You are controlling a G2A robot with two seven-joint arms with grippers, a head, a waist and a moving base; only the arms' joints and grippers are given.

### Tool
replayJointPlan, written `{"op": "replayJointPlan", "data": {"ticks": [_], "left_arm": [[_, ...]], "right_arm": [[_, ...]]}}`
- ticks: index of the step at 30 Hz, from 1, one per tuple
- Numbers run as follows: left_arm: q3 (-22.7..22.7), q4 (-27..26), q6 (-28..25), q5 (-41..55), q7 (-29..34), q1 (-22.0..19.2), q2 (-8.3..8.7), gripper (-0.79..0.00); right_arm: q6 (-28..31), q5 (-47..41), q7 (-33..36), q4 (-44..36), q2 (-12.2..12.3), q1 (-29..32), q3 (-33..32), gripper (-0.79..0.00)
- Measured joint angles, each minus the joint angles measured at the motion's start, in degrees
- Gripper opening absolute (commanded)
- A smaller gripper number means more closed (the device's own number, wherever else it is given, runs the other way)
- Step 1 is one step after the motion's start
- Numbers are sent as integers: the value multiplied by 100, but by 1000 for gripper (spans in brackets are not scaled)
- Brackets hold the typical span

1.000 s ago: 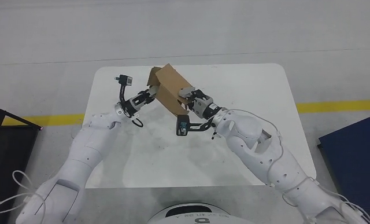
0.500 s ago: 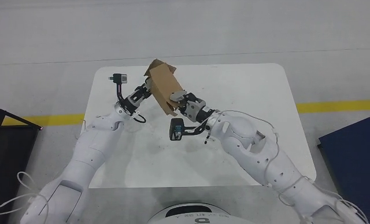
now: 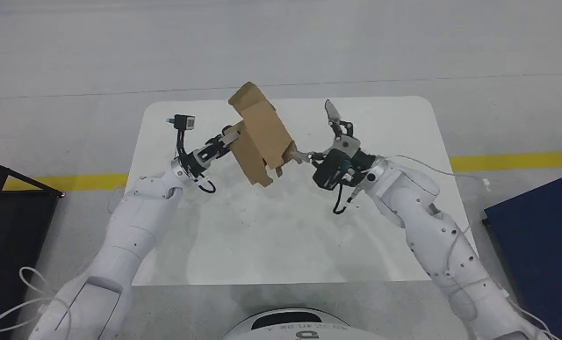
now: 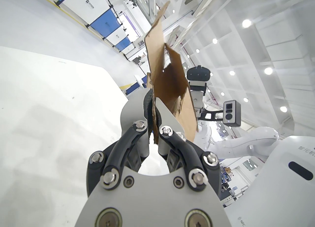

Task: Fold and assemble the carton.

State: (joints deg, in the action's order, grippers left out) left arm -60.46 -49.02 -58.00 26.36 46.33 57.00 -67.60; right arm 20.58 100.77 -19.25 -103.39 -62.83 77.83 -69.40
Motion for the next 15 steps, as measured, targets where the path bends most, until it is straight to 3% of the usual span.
{"op": "replayJointPlan", "data": {"ticks": [5, 10, 15], "left_arm": [[16, -139, 0, -232, -6, 60, -19, -785], [67, -237, 0, -366, -18, 63, -61, -785], [135, -168, 0, -729, -354, -32, -130, -785]], "right_arm": [[192, -362, 186, 264, 16, -22, -260, 0], [490, -407, 1016, 821, -81, -605, 191, 0], [736, -450, 1376, 655, -177, -874, 713, 0]]}}
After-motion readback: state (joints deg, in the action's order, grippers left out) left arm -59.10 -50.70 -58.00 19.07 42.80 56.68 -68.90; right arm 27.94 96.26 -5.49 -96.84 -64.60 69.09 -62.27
